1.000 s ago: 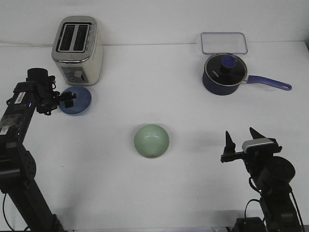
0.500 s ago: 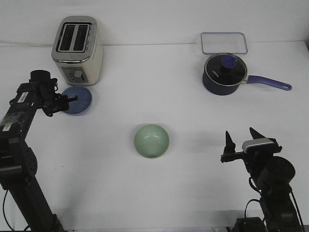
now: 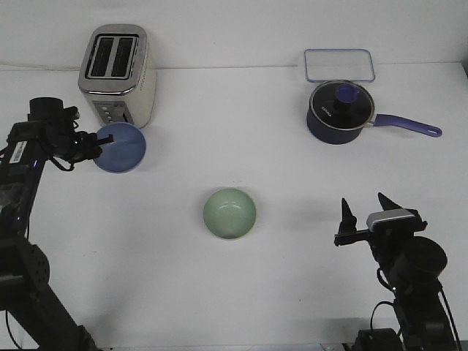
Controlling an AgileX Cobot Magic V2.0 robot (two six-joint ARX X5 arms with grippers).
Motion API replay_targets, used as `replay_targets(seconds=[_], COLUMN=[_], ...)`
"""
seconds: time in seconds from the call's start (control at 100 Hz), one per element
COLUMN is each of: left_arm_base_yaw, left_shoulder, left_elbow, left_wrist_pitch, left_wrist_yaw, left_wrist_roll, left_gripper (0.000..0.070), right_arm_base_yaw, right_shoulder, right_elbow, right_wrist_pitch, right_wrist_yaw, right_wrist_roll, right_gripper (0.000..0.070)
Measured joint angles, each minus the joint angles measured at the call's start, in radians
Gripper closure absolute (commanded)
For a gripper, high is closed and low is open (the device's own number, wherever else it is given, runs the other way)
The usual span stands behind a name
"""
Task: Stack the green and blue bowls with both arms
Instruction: 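Lift the blue bowl with the left gripper and lower it into the green bowl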
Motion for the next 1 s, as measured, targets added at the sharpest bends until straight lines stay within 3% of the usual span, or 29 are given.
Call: replay_targets(seconds=[0.25, 0.76, 1.0], left_arm_base_yaw=[-0.061, -0.446, -0.558], left_shoulder=[-0.133, -0.145, -0.141], left_elbow=[0.0, -0.002, -0.047], left_wrist_pitch=[-0.091, -0.137, -0.107], left_wrist_yaw=[0.08, 0.087, 0.088], left_wrist_roll=[-0.002, 0.009, 0.016], left_gripper=[0.0692, 0.0693, 0.0693], right_arm_base_yaw=[0.0, 0.0, 0.0], right_shoulder=[0.0, 0.0, 0.0], right_elbow=[0.0, 0.0, 0.0], right_wrist_pitch=[0.002, 0.003, 0.003], right_wrist_yaw=[0.0, 0.0, 0.0], right_wrist_roll=[0.0, 0.0, 0.0], right_gripper=[0.0149, 0.0149, 0.0149])
